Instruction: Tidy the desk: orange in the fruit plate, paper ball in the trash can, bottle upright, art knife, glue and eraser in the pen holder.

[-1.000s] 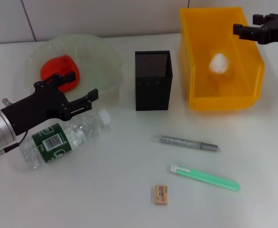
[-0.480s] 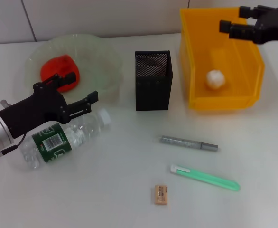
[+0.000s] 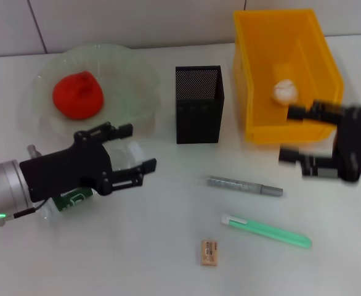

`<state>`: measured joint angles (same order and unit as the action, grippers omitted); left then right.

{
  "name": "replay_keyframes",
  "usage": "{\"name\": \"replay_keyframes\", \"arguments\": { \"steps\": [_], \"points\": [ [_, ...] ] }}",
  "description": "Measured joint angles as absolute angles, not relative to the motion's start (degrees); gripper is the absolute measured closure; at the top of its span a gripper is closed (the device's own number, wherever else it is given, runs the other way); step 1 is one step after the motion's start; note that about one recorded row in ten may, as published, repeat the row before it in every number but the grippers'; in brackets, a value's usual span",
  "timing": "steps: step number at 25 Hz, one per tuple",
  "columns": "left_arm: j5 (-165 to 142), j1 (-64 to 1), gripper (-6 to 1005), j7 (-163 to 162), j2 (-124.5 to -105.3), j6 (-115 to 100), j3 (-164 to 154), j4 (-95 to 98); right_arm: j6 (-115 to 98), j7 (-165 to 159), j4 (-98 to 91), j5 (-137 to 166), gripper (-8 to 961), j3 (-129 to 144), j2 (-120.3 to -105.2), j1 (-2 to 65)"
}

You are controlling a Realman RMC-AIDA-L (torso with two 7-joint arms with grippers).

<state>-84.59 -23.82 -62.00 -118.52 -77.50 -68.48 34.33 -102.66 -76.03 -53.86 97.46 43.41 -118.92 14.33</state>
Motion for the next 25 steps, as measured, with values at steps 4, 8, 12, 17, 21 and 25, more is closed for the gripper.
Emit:
{"name": "replay_keyframes", "arguments": {
  "steps": [4,8,12,17,21,25],
  "points": [
    [-84.88,-21.45,168,-70.06,-118.40,-74.40,-74.80,42.58,-104.40,-67.35,-47.03,99.38,159,43.39,-118.23,12.05],
    [-93.50,-18.48,168,-83.23,-118.65,-68.95,-78.76,55.80,-103.95,-65.93,-44.43,102.42,161,43.26,-118.00,11.70],
    [-99.02,-18.27,168,-90.76,-118.67,-67.98,-80.57,61.28,-103.07,-64.50,-42.61,103.19,161,43.26,-118.11,12.00],
    [-107.63,-17.45,169,-103.73,-118.56,-68.69,-82.62,71.13,-102.48,-63.88,-41.90,103.86,161,43.32,-118.24,12.00],
    [-118.03,-16.38,169,-114.83,-118.66,-67.48,-86.79,80.37,-102.12,-63.79,-41.64,104.28,161,43.27,-118.24,11.94],
    [-128.26,-16.73,169,-123.87,-118.72,-66.89,-92.75,87.08,-101.66,-63.69,-41.61,105.25,161,43.25,-118.34,12.04]
  ]
}}
